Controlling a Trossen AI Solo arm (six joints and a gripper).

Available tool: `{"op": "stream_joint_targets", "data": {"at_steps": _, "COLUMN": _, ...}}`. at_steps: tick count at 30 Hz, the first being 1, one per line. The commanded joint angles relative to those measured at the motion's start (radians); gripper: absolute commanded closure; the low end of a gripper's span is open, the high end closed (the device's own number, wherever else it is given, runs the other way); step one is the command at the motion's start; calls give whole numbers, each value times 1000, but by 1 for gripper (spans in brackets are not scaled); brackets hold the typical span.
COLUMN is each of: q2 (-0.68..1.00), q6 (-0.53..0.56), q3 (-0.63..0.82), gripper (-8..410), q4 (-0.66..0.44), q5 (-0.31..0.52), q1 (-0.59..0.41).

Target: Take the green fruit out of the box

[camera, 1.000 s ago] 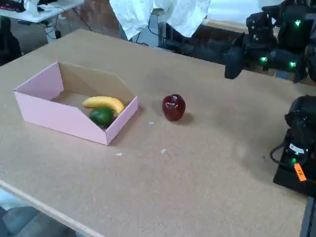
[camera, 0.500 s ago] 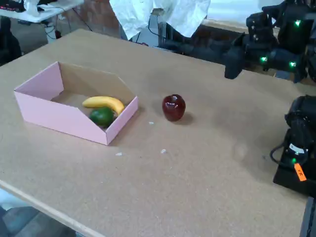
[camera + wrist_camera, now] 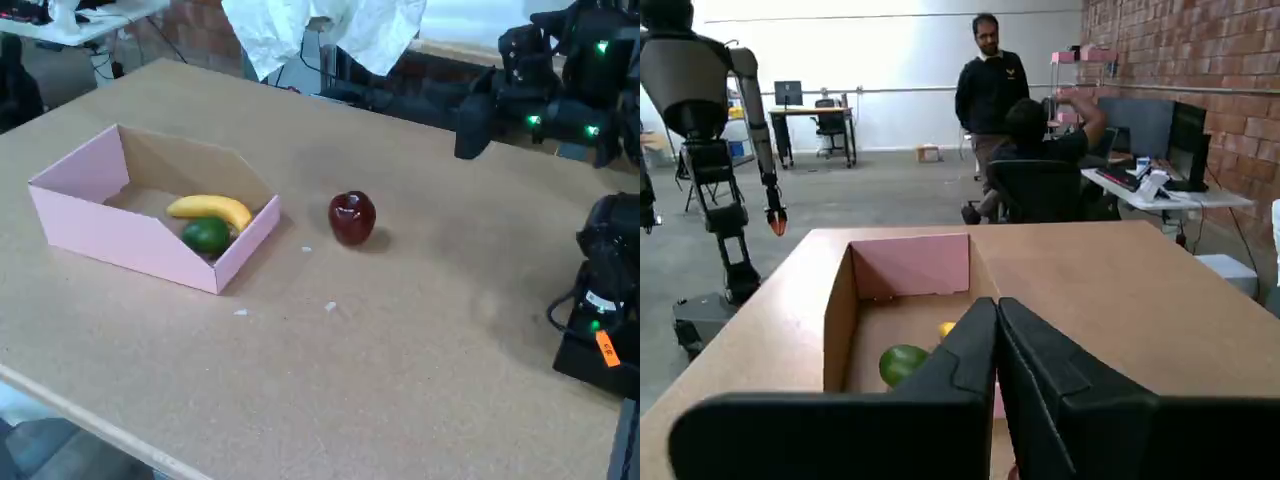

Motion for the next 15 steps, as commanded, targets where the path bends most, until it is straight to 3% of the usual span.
{"op": "stream_joint_targets", "data": {"at_steps": 1, "q2": 11, "q6": -35, "q3": 23, "gripper": 402, "q4": 2, "q5": 1, "q1": 0}}
{"op": "stream_joint_targets", "data": {"at_steps": 8, "q2": 118, "q6": -63, "q3": 126, "gripper": 360, "q4": -5, "q5": 13, "q1": 0}}
{"op": "stream_joint_targets", "data": {"at_steps": 15, "q2": 311, "q6": -67, "q3": 301, "gripper": 230, "q4": -76, "q5": 17, "q1": 0}}
